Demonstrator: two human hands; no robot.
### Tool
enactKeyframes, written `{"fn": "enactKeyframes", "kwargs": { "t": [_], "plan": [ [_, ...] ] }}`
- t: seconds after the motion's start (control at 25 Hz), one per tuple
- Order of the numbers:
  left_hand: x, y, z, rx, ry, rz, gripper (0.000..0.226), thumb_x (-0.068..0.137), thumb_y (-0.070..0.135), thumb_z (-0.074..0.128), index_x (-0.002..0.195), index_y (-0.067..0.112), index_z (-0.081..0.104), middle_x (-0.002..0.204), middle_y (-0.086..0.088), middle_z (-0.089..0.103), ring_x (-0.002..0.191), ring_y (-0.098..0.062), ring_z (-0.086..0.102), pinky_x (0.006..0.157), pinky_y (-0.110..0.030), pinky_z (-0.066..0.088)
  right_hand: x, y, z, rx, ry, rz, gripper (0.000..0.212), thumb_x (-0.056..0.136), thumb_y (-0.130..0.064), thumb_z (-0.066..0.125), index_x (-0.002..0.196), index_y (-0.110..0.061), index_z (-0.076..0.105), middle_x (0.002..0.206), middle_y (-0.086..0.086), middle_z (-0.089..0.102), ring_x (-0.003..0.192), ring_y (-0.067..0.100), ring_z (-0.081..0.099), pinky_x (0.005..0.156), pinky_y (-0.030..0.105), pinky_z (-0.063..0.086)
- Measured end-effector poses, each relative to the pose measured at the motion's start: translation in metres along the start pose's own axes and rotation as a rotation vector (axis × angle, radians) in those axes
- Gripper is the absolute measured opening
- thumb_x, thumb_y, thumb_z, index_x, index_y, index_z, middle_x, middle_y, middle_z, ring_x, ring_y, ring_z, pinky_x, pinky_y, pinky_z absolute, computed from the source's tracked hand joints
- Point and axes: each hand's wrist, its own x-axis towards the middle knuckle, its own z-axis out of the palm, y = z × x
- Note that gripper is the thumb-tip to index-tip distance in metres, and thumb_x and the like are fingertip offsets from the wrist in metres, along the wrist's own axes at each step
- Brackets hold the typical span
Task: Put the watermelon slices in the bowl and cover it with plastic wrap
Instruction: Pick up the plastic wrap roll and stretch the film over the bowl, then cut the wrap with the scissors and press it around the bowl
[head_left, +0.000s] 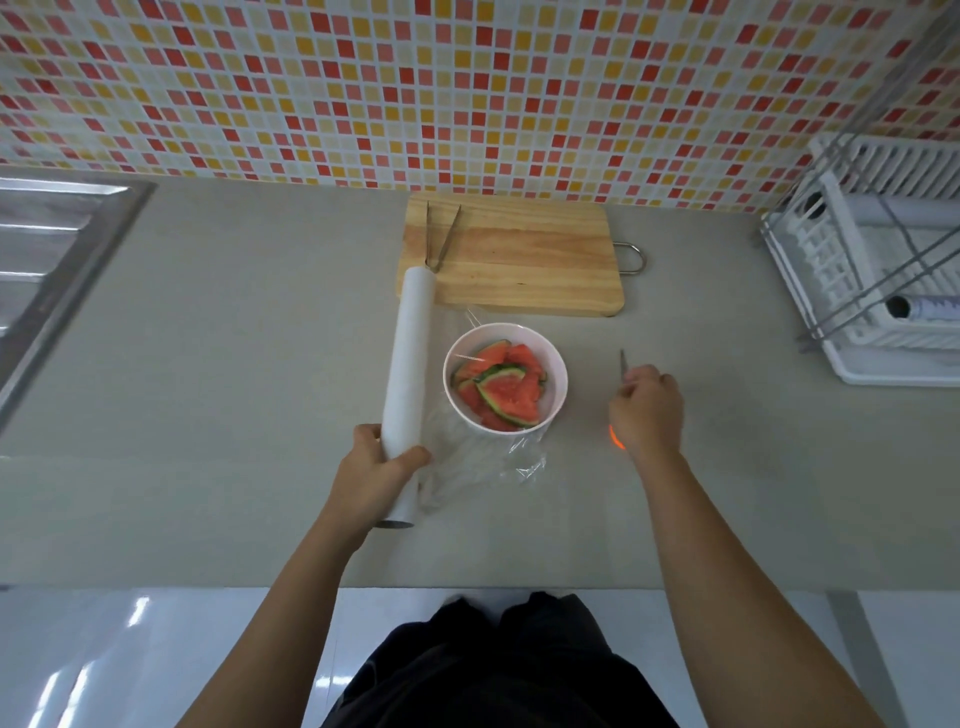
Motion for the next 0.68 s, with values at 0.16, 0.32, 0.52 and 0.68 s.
{"fn": "enactKeyframes", "kwargs": {
  "t": [0.16,0.32,0.52,0.68],
  "plan": [
    [-0.002,-0.011,-0.009,0.01,-0.049,0.042,0.049,0.074,0.046,0.066,0.112,0.022,0.046,0.107,-0.009,0.06,0.094,-0.028,0.063,0.05,-0.035,0.056,-0.018,0.023,0.001,-0.219,-0.072,0.058,0.034,0.086,-0.016,0.054,0.11,0.007,0.047,0.117,0.03,0.05,0.108,0.044,0.05,0.088,0.043,0.041],
    [-0.006,-0.017,-0.01,0.034,-0.017,0.101,0.045,0.086,0.046,0.058,0.125,0.03,0.041,0.108,0.002,0.055,0.092,-0.014,0.058,0.048,-0.027,0.055,-0.014,0.026,0.0,-0.262,-0.095,0.067,0.03,0.089,-0.019,0.053,0.107,0.005,0.051,0.113,0.028,0.058,0.107,0.04,0.055,0.085,0.043,0.042],
    [-0.014,-0.025,-0.006,-0.049,0.017,0.16,0.045,0.073,0.043,0.055,0.112,0.019,0.05,0.103,0.002,0.058,0.088,-0.016,0.059,0.046,-0.017,0.049,-0.023,0.006,-0.014,-0.011,-0.069,-0.058,0.033,0.097,-0.024,0.04,0.114,0.0,0.054,0.107,0.027,0.063,0.101,0.04,0.057,0.078,0.038,0.039],
    [-0.017,-0.034,-0.001,-0.03,0.065,0.208,0.025,0.091,0.029,0.052,0.111,0.016,0.05,0.096,0.005,0.056,0.083,-0.012,0.057,0.043,-0.013,0.047,-0.063,-0.037,-0.025,0.563,-0.19,-0.174,0.033,0.093,-0.023,0.049,0.125,-0.018,0.053,0.101,0.0,0.065,0.088,0.013,0.058,0.073,0.016,0.036]
  ]
}}
